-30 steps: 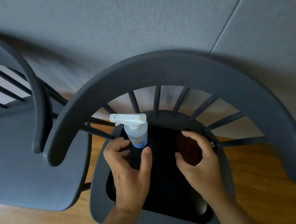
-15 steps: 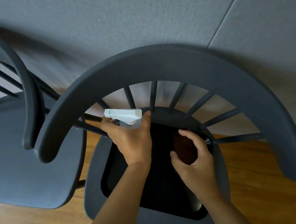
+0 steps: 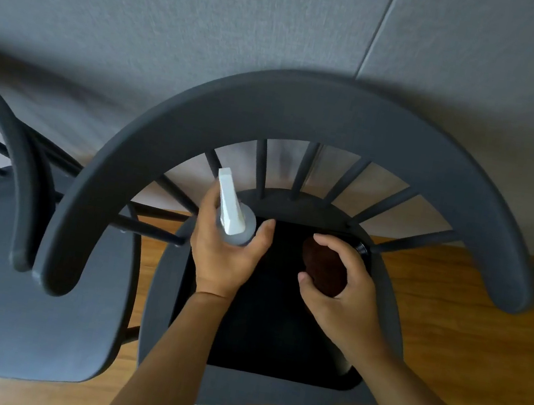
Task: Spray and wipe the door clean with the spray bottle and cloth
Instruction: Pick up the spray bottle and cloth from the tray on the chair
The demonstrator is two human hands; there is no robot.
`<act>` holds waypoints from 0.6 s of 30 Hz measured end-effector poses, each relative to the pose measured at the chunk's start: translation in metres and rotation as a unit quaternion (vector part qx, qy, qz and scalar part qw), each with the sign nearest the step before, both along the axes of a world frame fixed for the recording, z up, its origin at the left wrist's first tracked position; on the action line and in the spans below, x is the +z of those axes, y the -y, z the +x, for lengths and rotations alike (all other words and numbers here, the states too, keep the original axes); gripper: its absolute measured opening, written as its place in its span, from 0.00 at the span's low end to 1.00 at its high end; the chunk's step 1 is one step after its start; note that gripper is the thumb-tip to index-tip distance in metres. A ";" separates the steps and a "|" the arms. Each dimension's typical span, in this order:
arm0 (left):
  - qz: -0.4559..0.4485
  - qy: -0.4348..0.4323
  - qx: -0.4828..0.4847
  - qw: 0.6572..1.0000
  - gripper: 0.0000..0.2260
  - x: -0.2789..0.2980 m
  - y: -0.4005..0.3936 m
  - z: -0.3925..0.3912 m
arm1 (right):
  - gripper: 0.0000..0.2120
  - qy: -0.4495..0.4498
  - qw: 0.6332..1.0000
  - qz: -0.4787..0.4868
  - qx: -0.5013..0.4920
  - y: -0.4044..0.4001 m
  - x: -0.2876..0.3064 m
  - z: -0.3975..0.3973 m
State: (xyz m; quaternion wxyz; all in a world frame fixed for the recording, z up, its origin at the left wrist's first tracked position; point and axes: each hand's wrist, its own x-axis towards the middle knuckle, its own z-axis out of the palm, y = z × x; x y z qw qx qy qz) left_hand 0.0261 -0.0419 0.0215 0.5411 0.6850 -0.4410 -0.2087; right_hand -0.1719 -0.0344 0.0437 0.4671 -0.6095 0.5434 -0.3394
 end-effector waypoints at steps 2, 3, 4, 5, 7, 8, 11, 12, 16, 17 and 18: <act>0.020 0.010 -0.009 1.000 0.32 0.002 0.005 0.000 | 0.28 0.000 1.000 -0.002 0.002 -0.001 0.003 -0.001; 0.017 0.009 -0.018 1.000 0.31 0.004 0.007 0.000 | 0.29 -0.002 1.000 -0.007 0.001 -0.001 0.006 -0.001; 0.008 0.002 -0.027 1.000 0.30 0.008 0.010 0.000 | 0.29 -0.006 1.000 -0.014 0.000 0.000 0.010 -0.002; -0.006 -0.011 -0.037 0.999 0.29 0.012 0.012 -0.001 | 0.29 -0.010 1.000 -0.020 -0.001 0.000 0.014 -0.002; -0.033 -0.039 -0.059 0.997 0.29 0.027 0.014 0.000 | 0.29 -0.022 0.999 -0.037 -0.007 0.002 0.028 -0.004; -0.040 -0.049 -0.074 0.995 0.28 0.039 0.015 -0.001 | 0.29 -0.028 0.998 -0.048 -0.011 0.003 0.036 -0.004; -0.059 -0.059 -0.131 0.988 0.20 0.084 0.022 -0.006 | 0.32 -0.029 0.998 -0.061 -0.014 0.009 0.072 -0.007; -0.070 -0.064 -0.150 0.984 0.19 0.101 0.025 -0.007 | 0.34 -0.023 0.998 -0.063 -0.015 0.012 0.087 -0.008; -0.091 -0.082 -0.215 0.969 0.23 0.171 0.041 -0.014 | 0.36 0.004 0.997 -0.059 -0.054 0.028 0.162 -0.019; -0.096 -0.086 -0.225 0.966 0.22 0.190 0.045 -0.016 | 0.35 0.011 0.996 -0.055 -0.073 0.031 0.185 -0.022; -0.098 -0.095 -0.233 0.963 0.21 0.210 0.048 -0.019 | 0.34 0.024 0.994 -0.054 -0.095 0.033 0.208 -0.024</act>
